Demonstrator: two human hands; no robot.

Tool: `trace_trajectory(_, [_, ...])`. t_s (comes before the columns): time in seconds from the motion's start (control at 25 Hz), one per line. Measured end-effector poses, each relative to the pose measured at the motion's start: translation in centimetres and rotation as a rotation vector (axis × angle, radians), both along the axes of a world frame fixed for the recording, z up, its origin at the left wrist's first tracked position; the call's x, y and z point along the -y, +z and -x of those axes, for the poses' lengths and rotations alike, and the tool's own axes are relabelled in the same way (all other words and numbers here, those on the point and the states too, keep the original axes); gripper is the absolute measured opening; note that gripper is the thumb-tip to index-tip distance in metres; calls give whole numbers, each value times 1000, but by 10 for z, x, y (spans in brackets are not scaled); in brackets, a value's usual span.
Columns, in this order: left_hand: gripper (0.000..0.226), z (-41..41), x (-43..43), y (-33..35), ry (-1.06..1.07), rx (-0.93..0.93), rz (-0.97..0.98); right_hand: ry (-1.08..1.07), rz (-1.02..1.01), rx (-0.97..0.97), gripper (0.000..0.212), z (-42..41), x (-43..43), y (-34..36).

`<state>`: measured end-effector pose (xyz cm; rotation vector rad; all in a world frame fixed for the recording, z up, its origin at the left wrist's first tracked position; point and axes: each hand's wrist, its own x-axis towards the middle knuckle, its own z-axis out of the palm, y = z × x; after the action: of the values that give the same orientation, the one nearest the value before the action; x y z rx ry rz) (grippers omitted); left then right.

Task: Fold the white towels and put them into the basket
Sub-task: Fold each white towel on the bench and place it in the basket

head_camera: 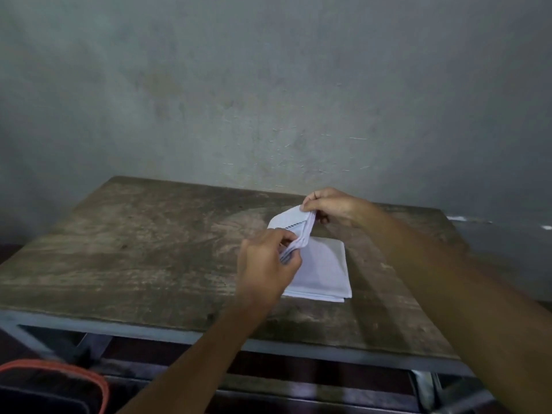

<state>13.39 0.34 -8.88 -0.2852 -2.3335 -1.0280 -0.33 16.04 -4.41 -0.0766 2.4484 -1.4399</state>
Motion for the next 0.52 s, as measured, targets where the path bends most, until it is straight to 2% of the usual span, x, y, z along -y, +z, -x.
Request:
trace_trajectory(0.12, [16, 7, -31, -14, 4, -57, 165, -45, 43, 7, 19, 1, -19, -14])
trace_trajectory(0.28, [11, 9, -61, -43, -102, -148, 383, -79, -68, 13, 18, -1, -46, -37])
trace_trajectory(0.52, [12, 12, -81, -61, -105, -164, 453, -125, -180, -13, 12, -1, -66, -59])
